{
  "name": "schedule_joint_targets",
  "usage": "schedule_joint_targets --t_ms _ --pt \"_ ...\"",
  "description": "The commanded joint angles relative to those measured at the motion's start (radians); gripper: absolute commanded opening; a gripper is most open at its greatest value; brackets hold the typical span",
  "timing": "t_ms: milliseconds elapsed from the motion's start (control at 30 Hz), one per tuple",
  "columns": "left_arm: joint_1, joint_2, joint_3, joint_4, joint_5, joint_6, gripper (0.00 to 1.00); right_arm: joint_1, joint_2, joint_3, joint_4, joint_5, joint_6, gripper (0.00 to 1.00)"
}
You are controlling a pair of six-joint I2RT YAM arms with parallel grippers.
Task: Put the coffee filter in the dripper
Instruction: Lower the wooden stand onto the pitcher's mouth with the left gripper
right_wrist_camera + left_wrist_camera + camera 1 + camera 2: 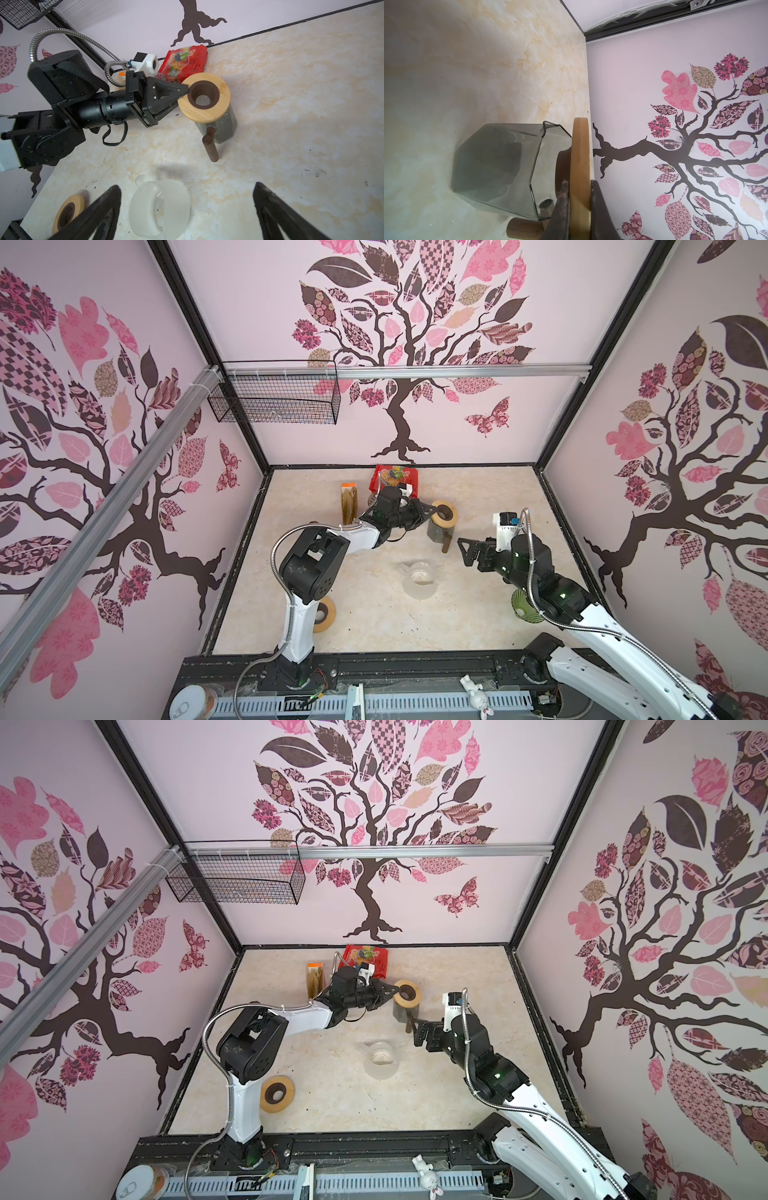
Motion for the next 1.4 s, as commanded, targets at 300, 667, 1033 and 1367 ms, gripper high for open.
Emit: schedule_joint_targets --t_ms 300,667,1033,1367 --pt "0.007 -0.002 0.012 0.021 -0.012 0.019 0.16 0.005 -0.01 -0.005 -0.005 0.014 0.004 1.0" --pt "0.01 -0.012 -0.004 0.011 -0.021 0.03 0.22 0.005 -0.005 -0.006 0.003 0.011 0.006 1.0" --pt "0.014 -0.013 -0.001 -0.009 -0.017 0.043 0.28 0.004 -0.004 -0.005 0.003 0.016 0.004 1.0" --pt "0.013 -0.018 0.021 -0.097 -0.015 0.093 0.35 0.005 -0.004 -0.005 0.007 0.012 0.004 1.0"
